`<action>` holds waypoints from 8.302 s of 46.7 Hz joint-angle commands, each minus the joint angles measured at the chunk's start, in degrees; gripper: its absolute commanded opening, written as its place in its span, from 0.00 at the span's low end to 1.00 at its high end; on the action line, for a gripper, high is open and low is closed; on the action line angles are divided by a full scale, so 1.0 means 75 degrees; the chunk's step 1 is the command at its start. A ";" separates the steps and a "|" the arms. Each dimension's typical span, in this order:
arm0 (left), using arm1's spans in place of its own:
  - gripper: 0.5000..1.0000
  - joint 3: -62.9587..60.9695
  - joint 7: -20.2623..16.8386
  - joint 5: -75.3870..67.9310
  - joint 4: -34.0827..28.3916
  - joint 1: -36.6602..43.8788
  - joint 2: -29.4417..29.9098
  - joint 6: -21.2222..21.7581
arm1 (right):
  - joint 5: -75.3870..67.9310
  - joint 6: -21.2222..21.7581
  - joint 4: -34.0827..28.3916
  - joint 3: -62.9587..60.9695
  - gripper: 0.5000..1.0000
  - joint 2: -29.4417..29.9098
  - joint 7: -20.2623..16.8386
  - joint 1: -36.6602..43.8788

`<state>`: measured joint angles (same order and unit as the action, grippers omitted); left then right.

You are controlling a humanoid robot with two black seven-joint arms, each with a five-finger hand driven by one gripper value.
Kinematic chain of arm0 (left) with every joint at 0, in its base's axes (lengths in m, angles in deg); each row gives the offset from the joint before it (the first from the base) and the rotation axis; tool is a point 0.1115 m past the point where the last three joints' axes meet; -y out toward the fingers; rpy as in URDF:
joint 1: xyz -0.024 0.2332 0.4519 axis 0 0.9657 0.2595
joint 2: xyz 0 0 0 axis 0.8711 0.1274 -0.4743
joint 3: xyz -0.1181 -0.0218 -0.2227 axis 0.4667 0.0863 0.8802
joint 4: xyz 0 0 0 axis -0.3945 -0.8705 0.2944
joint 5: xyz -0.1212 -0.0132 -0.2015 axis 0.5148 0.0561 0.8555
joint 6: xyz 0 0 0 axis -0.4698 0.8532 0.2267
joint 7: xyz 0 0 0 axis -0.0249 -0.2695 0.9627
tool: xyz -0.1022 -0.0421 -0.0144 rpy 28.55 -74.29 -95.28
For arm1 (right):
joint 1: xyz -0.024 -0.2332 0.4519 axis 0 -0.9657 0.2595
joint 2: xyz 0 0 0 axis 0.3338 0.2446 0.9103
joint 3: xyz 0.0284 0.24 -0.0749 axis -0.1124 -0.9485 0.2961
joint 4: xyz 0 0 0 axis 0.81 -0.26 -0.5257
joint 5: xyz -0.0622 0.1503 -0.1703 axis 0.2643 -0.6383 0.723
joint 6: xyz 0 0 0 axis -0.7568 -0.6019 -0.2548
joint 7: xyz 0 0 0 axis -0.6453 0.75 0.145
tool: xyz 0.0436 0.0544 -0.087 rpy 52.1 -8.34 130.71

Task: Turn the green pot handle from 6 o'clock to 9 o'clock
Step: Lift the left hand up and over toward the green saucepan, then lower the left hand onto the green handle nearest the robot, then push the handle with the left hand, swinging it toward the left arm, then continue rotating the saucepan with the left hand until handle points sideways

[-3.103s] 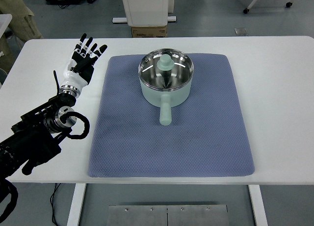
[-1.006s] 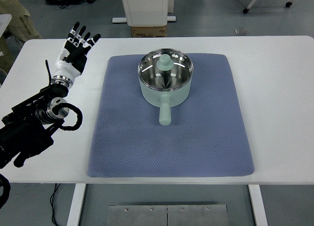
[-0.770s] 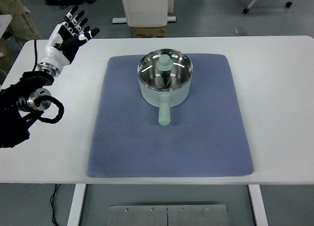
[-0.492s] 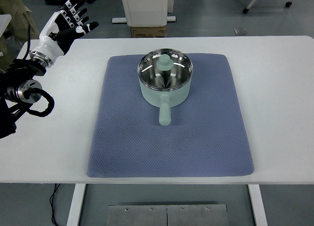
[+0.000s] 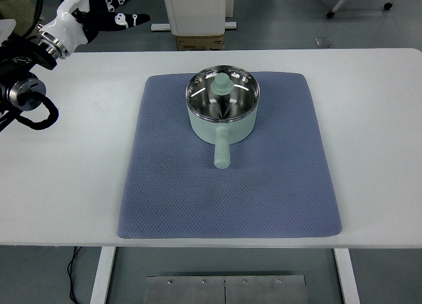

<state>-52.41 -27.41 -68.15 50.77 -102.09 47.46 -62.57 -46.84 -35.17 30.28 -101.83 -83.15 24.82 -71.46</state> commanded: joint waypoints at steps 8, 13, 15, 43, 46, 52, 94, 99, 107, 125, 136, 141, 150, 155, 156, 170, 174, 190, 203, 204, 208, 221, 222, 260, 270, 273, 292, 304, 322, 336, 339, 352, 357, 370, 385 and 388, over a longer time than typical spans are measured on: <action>1.00 0.0048 -0.0014 -0.1304 0.0020 -0.0283 -0.0238 0.0201 | 0.0000 -0.0002 -0.0001 0.0000 1.00 0.0000 0.0001 0.0000; 1.00 0.0048 -0.0014 -0.1351 0.0032 -0.0423 -0.0343 0.0189 | 0.0000 -0.0002 -0.0001 0.0000 1.00 0.0000 0.0001 0.0000; 1.00 0.0048 -0.0014 -0.1503 0.0032 -0.0470 -0.0402 0.0189 | 0.0000 -0.0002 0.0011 0.0000 1.00 0.0000 0.0001 0.0000; 1.00 -0.0011 -0.0166 -0.3296 0.1531 -0.1138 -0.0613 0.0166 | 0.0000 -0.0002 -0.0001 0.0000 1.00 0.0000 0.0001 0.0000; 1.00 -0.0057 -0.0166 -0.3472 0.1684 -0.1220 -0.0590 0.0166 | 0.0000 -0.0002 0.0011 0.0000 1.00 0.0000 0.0001 0.0000; 1.00 -0.0467 -0.0224 -0.3625 0.1977 -0.1384 -0.0461 0.0166 | 0.0000 -0.0002 -0.0001 0.0000 1.00 0.0000 0.0001 0.0000; 1.00 -0.2553 -0.0073 -0.6097 0.3020 -0.2873 -0.1187 -0.0772 | 0.0000 -0.0002 -0.0001 0.0000 1.00 0.0000 0.0001 0.0000; 1.00 -0.2858 -0.0049 -0.6296 0.3020 -0.3013 -0.1292 -0.0783 | 0.0000 -0.0002 0.0011 0.0000 1.00 0.0000 0.0001 0.0000; 1.00 -0.3444 -0.0049 -0.6320 0.3020 -0.3306 -0.1433 -0.0772 | 0.0000 -0.0002 -0.0001 0.0000 1.00 0.0000 0.0001 0.0000; 1.00 -0.4124 -0.0403 -0.6250 0.3008 -0.3787 -0.1445 -0.0772 | 0.0000 -0.0002 -0.0001 0.0000 1.00 0.0000 0.0001 0.0000; 1.00 -0.4218 -0.0403 -0.6168 0.2997 -0.3845 -0.1445 -0.0596 | 0.0000 -0.0002 -0.0001 0.0000 1.00 0.0000 0.0001 0.0000; 1.00 -0.4264 -0.0403 -0.6191 0.2996 -0.3857 -0.1480 -0.0631 | 0.0000 -0.0002 -0.0001 0.0000 1.00 0.0000 0.0001 0.0000; 1.00 -0.4651 -0.0166 -0.6402 0.3008 -0.3974 -0.1703 -0.0877 | 0.0000 -0.0002 -0.0001 0.0000 1.00 0.0000 0.0001 0.0000; 1.00 -0.4768 -0.0154 -0.6671 0.3008 -0.4021 -0.1749 -0.0994 | 0.0000 -0.0002 -0.0001 0.0000 1.00 0.0000 0.0001 0.0000; 1.00 -0.4792 -0.0154 -0.6753 0.3008 -0.4021 -0.1784 -0.1029 | 0.0000 -0.0002 -0.0001 0.0000 1.00 0.0000 0.0001 0.0000; 1.00 -0.4804 -0.0154 -0.7328 0.3008 -0.4045 -0.1867 -0.1065 | 0.0000 -0.0002 -0.0001 0.0000 1.00 0.0000 0.0001 0.0000; 1.00 -0.4804 -0.0143 -0.7351 0.2997 -0.4033 -0.1925 -0.1065 | 0.0000 -0.0002 -0.0001 0.0000 1.00 0.0000 0.0001 0.0000; 1.00 -0.4862 0.0232 -0.7726 0.2903 -0.3951 -0.2253 -0.1041 | 0.0000 -0.0002 -0.0001 0.0000 1.00 0.0000 0.0001 0.0000; 1.00 -0.4886 0.0303 -0.8148 0.2844 -0.3904 -0.2359 -0.1053 | 0.0000 -0.0002 0.0011 0.0000 1.00 0.0000 0.0001 0.0000; 1.00 -0.4886 0.0303 -0.8229 0.2844 -0.3904 -0.2359 -0.1053 | 0.0000 -0.0002 -0.0001 0.0000 1.00 0.0000 0.0001 0.0000; 1.00 -0.4886 0.0303 -0.8546 0.2856 -0.3939 -0.2336 -0.1076 | 0.0000 -0.0002 -0.0001 0.0000 1.00 0.0000 0.0001 0.0000; 1.00 -0.5143 0.0303 -0.9401 0.2938 -0.4220 -0.2230 -0.1358 | 0.0000 -0.0002 -0.0001 0.0000 1.00 0.0000 0.0001 0.0000; 1.00 -0.5178 0.0303 -0.9460 0.2938 -0.4244 -0.2242 -0.1358 | 0.0000 -0.0002 -0.0001 0.0000 1.00 0.0000 0.0001 0.0000; 1.00 -0.6151 0.0724 -1.0773 0.2926 -0.4724 -0.2218 -0.1569 | 0.0000 -0.0002 0.0011 0.0000 1.00 0.0000 0.0001 0.0000; 1.00 -0.6421 0.0959 -1.0936 0.2926 -0.4736 -0.2230 -0.1569 | 0.0000 -0.0002 -0.0001 0.0000 1.00 0.0000 0.0001 0.0000; 1.00 -0.6444 0.0982 -1.1112 0.2915 -0.4736 -0.2230 -0.1569 | 0.0000 -0.0002 -0.0001 0.0000 1.00 0.0000 0.0001 0.0000; 1.00 -0.6667 0.1650 -1.1394 0.2704 -0.4724 -0.2253 -0.1569 | 0.0000 -0.0002 -0.0001 0.0000 1.00 0.0000 0.0001 0.0000; 1.00 -0.6761 0.2083 -1.1722 0.2516 -0.4666 -0.2312 -0.1569 | 0.0000 -0.0002 -0.0001 0.0000 1.00 0.0000 0.0001 0.0000; 1.00 -0.6819 0.2154 -1.1722 0.2422 -0.4595 -0.2359 -0.1557 | 0.0000 -0.0002 -0.0001 0.0000 1.00 0.0000 0.0001 0.0000; 1.00 -0.6819 0.2318 -1.1933 0.2329 -0.4549 -0.2383 -0.1545 | 0.0000 -0.0002 -0.0001 0.0000 1.00 0.0000 0.0001 0.0000; 1.00 -0.6808 0.2307 -1.1922 0.2329 -0.4572 -0.2359 -0.1557 | 0.0000 -0.0002 0.0011 0.0000 1.00 0.0000 0.0001 0.0000; 1.00 -0.6457 0.2201 -1.1910 0.2703 -0.4876 -0.2184 -0.1697 | 0.0000 -0.0002 -0.0001 0.0000 1.00 0.0000 0.0001 0.0000; 1.00 -0.6175 0.2201 -1.1922 0.2996 -0.4982 -0.2101 -0.1931 | 0.0000 -0.0002 -0.0001 0.0000 1.00 0.0000 0.0001 0.0000; 1.00 -0.5648 0.2189 -1.1945 0.3488 -0.5169 -0.2031 -0.2470 | 0.0000 -0.0002 -0.0001 0.0000 1.00 0.0000 0.0001 0.0000; 1.00 -0.4465 0.2189 -1.1886 0.4109 -0.5100 -0.1972 -0.3352 | 0.0000 -0.0002 -0.0001 0.0000 1.00 0.0000 0.0001 0.0000; 1.00 -0.4242 0.2189 -1.1863 0.4180 -0.5088 -0.1972 -0.3352 | 0.0000 -0.0002 -0.0001 0.0000 1.00 0.0000 0.0001 0.0000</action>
<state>-85.65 -11.00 -157.26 81.59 -140.34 32.67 -87.63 -46.84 -35.18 30.28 -101.83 -83.15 24.83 -71.47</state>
